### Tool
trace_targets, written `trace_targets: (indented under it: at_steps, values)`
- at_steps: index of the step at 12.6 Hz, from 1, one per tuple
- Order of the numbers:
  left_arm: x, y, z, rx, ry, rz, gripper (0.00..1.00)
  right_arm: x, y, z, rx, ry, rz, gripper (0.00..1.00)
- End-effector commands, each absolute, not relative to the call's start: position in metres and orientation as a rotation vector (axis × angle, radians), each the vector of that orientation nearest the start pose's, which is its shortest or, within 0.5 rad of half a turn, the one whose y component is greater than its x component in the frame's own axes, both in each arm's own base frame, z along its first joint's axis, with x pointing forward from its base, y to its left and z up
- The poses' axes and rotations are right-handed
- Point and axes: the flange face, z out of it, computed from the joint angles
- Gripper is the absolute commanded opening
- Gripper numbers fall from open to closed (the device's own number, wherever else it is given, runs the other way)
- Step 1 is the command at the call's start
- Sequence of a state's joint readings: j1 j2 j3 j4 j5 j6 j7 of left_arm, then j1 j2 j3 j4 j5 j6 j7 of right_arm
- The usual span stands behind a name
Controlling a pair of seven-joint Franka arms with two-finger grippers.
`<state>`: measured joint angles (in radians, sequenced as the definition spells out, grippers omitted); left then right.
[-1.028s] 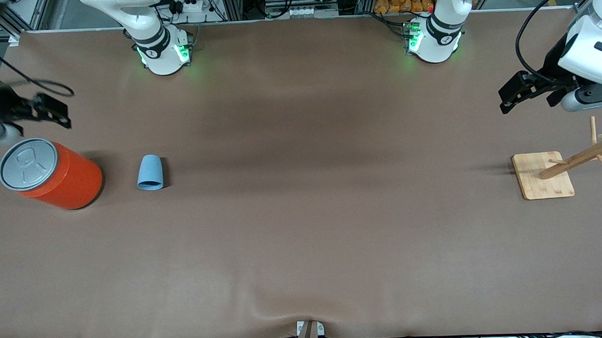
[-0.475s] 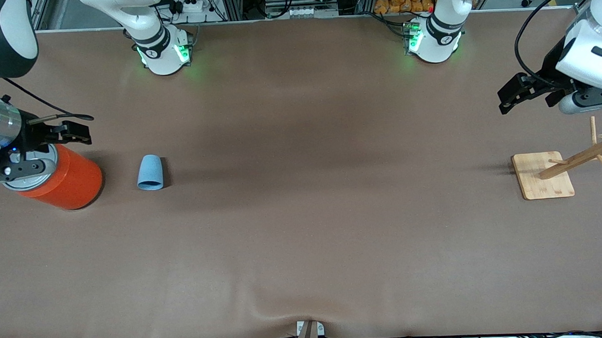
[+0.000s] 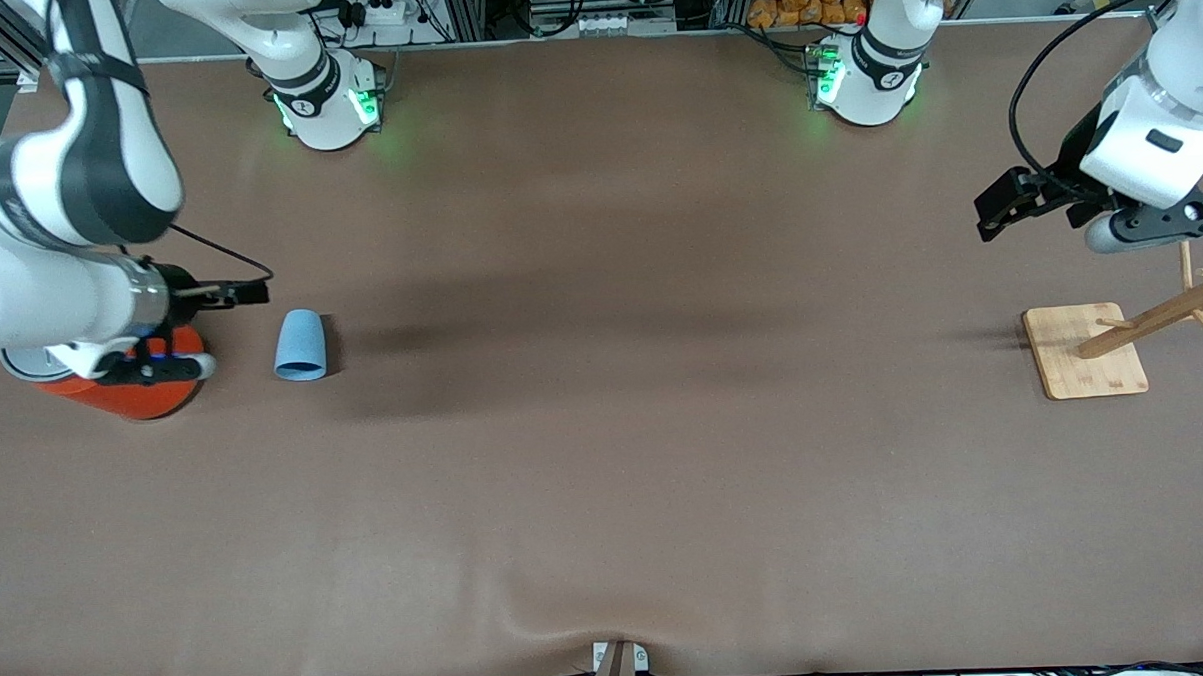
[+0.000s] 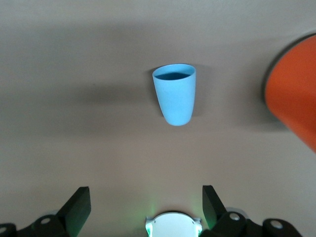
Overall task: Flip cup
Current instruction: 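Reach the right gripper down to the lying blue cup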
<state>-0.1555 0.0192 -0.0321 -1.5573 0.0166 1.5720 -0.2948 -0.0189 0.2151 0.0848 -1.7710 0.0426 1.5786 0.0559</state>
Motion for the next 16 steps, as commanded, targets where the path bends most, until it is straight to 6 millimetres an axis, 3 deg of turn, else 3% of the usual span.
trace_targets:
  at_steps: [1, 3, 5, 7, 10, 13, 15, 16]
  values:
    - [0.570, -0.106, 0.606, -3.149, -0.145, -0.052, 1.00, 0.540, 0.044, 0.350, -3.041, 0.037, 0.606, 1.00]
    - [0.582, -0.114, 0.594, -3.156, -0.136, -0.090, 1.00, 0.528, 0.053, 0.314, -3.076, -0.023, 0.518, 1.00]
    - [0.591, -0.110, 0.582, -3.156, -0.153, -0.090, 1.00, 0.522, 0.051, 0.295, -3.108, -0.114, 0.464, 1.00]
    - [0.596, -0.109, 0.575, -3.152, -0.155, -0.086, 1.00, 0.525, 0.042, 0.279, -3.119, -0.228, 0.387, 1.00]
    - [0.595, -0.103, 0.575, -3.140, -0.179, -0.075, 1.00, 0.535, 0.000, 0.246, -3.109, -0.267, 0.325, 1.00]
    - [0.589, -0.102, 0.581, -3.135, -0.186, -0.057, 1.00, 0.537, -0.005, 0.208, -3.099, -0.280, 0.300, 1.00]
    - [0.586, -0.078, 0.582, -3.120, -0.240, -0.004, 1.00, 0.535, -0.012, 0.188, -3.093, -0.256, 0.291, 1.00]
    - [0.588, -0.069, 0.580, -3.119, -0.250, 0.001, 1.00, 0.535, -0.012, 0.186, -3.092, -0.254, 0.295, 0.77]
